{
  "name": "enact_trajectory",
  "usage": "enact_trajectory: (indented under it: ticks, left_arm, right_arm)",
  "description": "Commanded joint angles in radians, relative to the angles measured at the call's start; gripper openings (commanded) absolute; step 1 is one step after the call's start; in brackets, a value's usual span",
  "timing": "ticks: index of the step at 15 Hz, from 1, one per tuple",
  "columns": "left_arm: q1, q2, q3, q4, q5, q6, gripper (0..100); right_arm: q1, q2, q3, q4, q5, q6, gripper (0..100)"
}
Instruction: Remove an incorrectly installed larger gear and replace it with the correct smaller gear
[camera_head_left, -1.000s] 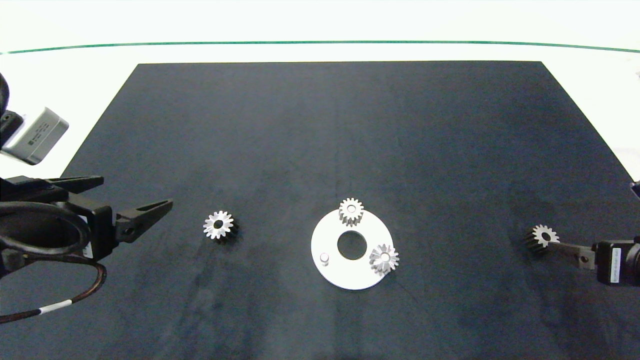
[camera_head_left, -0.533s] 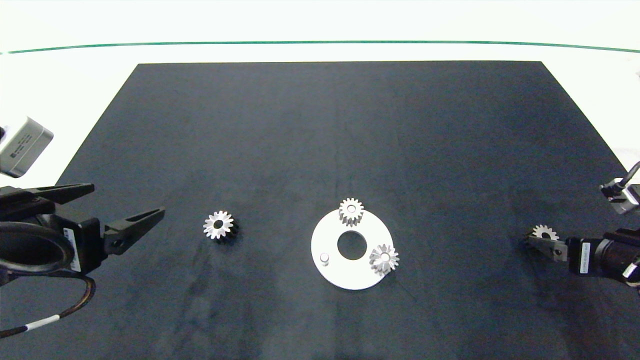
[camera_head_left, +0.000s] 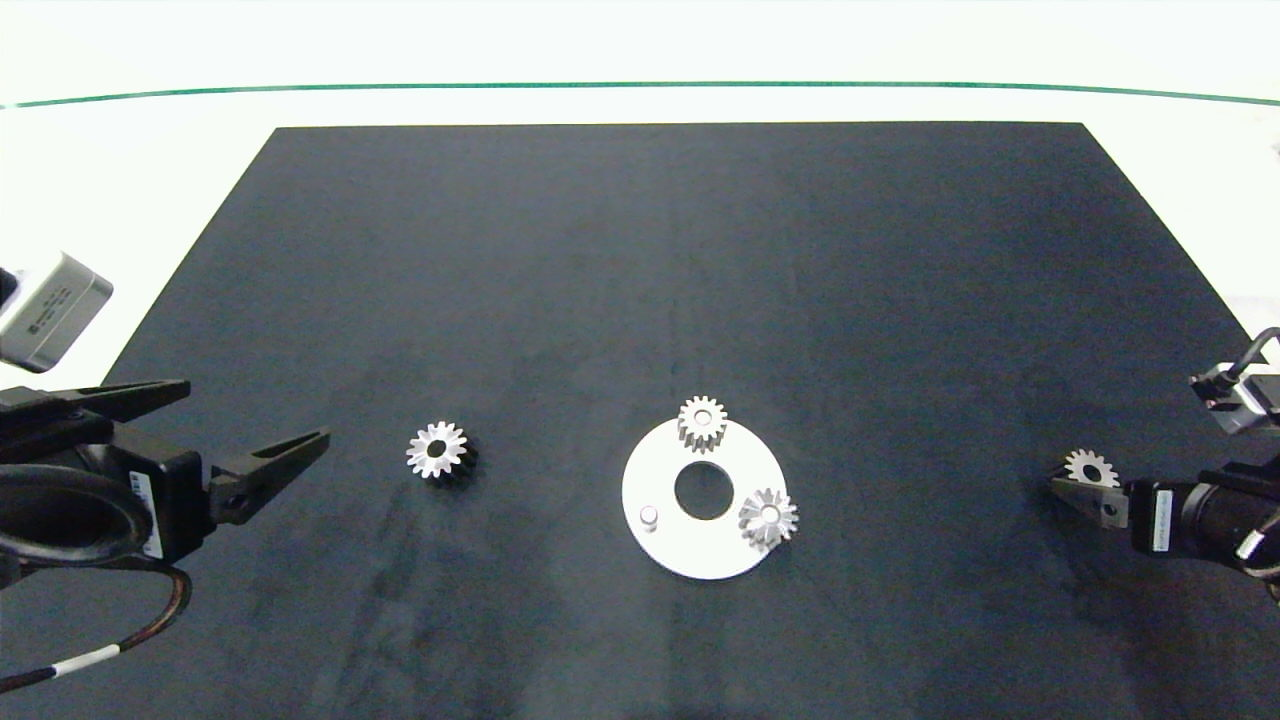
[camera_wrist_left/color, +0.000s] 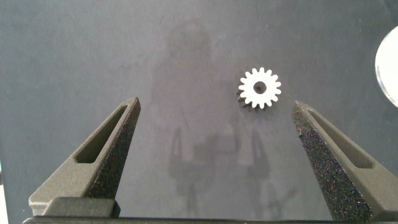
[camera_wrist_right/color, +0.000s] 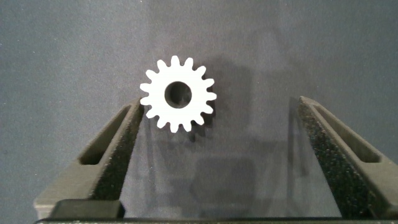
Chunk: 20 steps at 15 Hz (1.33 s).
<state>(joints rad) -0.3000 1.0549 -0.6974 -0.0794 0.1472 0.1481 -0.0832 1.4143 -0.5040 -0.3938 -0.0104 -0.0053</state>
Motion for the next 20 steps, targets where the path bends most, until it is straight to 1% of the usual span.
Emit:
enact_trajectory:
  ticks: [1,2,4,14,16,20]
  left_arm:
    - [-0.001,0.0,0.003,-0.002,0.002,0.001,100]
    - [-0.001,0.0,0.004,0.0,0.002,0.002,100]
    - [-0.001,0.0,0.004,0.0,0.002,0.002,100]
    - [-0.001,0.002,0.026,-0.002,0.002,0.002,100]
    - [-0.001,0.0,0.03,-0.002,0.002,0.004,100]
    - [-0.001,0.0,0.038,-0.002,0.002,0.008,100]
  right_arm:
    - [-0.004,0.005,0.002,-0.003,0.001,0.001,93]
    - [-0.004,0.006,0.002,-0.003,0.001,0.001,90]
    - [-0.006,0.014,0.002,-0.008,0.001,0.007,87]
    - [-0.004,0.028,0.002,-0.053,0.001,0.008,66]
    - [-0.004,0.028,0.002,-0.053,0.001,0.021,62]
    - [-0.006,0.029,0.002,-0.054,0.003,0.022,54]
